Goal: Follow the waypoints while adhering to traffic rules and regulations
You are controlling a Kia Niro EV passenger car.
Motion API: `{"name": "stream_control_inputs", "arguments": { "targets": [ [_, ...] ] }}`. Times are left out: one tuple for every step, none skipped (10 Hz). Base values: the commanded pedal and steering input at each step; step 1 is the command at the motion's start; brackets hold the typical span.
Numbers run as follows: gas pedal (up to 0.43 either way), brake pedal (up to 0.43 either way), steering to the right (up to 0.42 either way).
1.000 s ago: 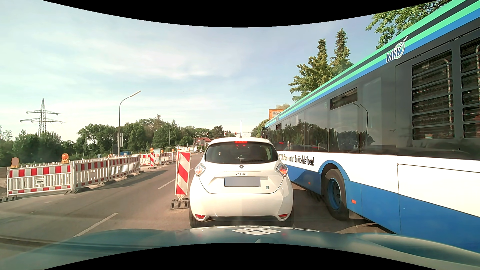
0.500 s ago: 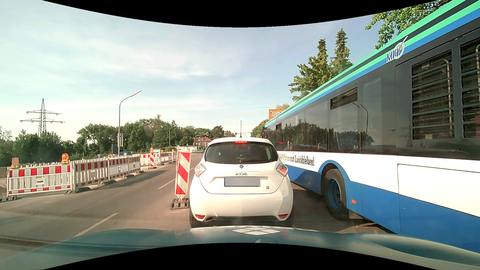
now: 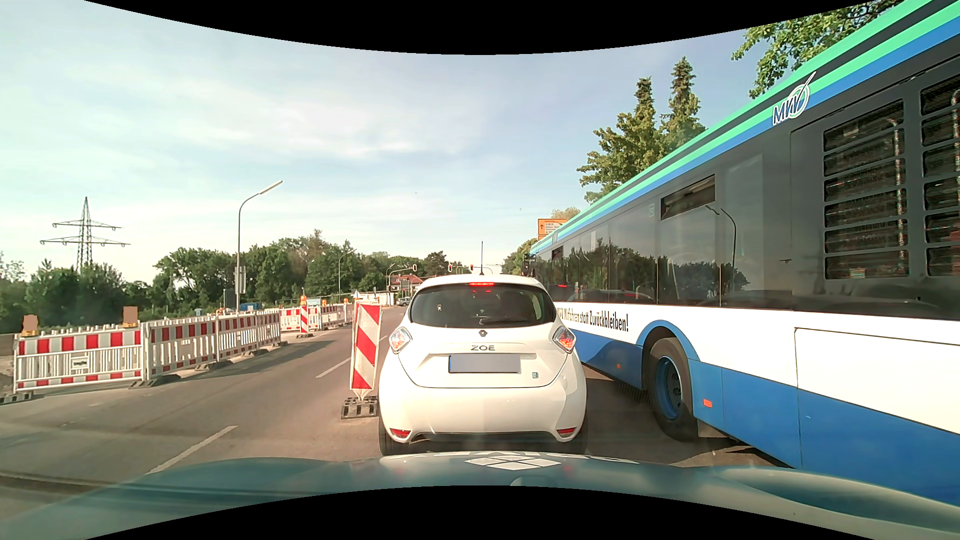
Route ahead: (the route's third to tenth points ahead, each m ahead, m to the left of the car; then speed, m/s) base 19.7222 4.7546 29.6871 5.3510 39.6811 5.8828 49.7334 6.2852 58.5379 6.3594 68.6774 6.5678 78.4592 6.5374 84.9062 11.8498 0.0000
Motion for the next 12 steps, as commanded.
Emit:
{"name": "stream_control_inputs", "arguments": {
  "targets": [
    [0.0, 0.268, -0.021],
    [0.0, 0.274, -0.023],
    [0.0, 0.274, -0.026],
    [0.0, 0.274, -0.024],
    [0.0, 0.274, -0.02],
    [0.0, 0.274, -0.019],
    [0.0, 0.274, -0.019],
    [0.0, 0.274, -0.018],
    [0.0, 0.274, -0.016],
    [0.0, 0.274, -0.012],
    [0.0, 0.274, -0.008],
    [0.0, 0.274, -0.009]
  ]
}}
